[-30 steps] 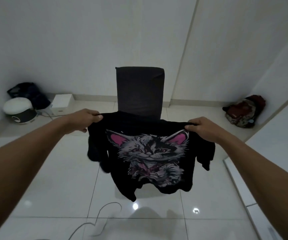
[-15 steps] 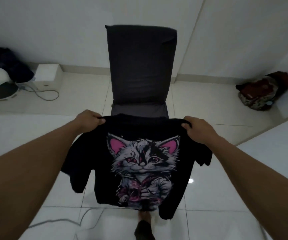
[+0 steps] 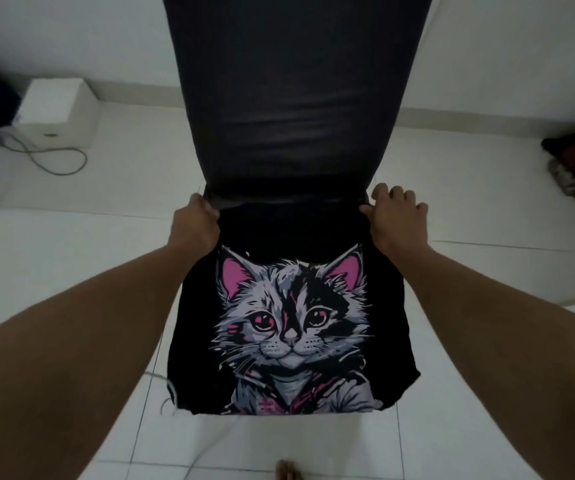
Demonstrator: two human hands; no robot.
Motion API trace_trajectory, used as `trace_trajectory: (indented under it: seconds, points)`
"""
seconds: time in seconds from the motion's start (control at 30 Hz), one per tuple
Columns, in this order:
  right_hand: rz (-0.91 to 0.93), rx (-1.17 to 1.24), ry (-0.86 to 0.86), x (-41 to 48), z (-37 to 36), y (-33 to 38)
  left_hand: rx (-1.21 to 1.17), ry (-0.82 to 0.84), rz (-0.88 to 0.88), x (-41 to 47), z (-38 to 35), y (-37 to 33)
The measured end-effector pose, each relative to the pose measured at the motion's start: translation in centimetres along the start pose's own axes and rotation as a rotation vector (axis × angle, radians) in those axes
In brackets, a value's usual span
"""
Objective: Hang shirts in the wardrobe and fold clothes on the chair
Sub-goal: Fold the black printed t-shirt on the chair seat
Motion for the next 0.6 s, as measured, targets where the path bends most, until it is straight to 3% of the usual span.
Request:
trace_trajectory:
  seconds: [0.1,0.2,0.3,0.43,0.6]
  points:
    - [0.023,0.010,0.119,-1.9,-2.2,1.6,0.160,0.230,-0.187,-1.8,-2.8,1.1]
    - [0.047,0.023,0.325,-4.9,-4.1,2.8,0.552,0.464,-0.371,-2.1,-4.0,2.6]
    - [-0.074,0.141,0.543,-7.4,-6.0,4.2,0.731,0.567,-0.348,-1.4,-4.0,2.5]
    - [-0.156,0.198,0.645,-9.1,-7.5,5.8,0.968,0.690,-0.346,-0.8,-4.0,2.2]
    - [-0.126,0.189,0.606,-10.4,-8.8,5.4,1.112,0.719,-0.438,0.1,-4.1,3.0]
Point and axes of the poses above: each hand's wrist, its own x-axis towards the middle knuckle, its own z-axis out of the back of the hand, y = z × x, the point moved 1 cm from there along x, towards the middle knuckle, and after that the axes turned 2 degrees about x, right-handed, at the moved point
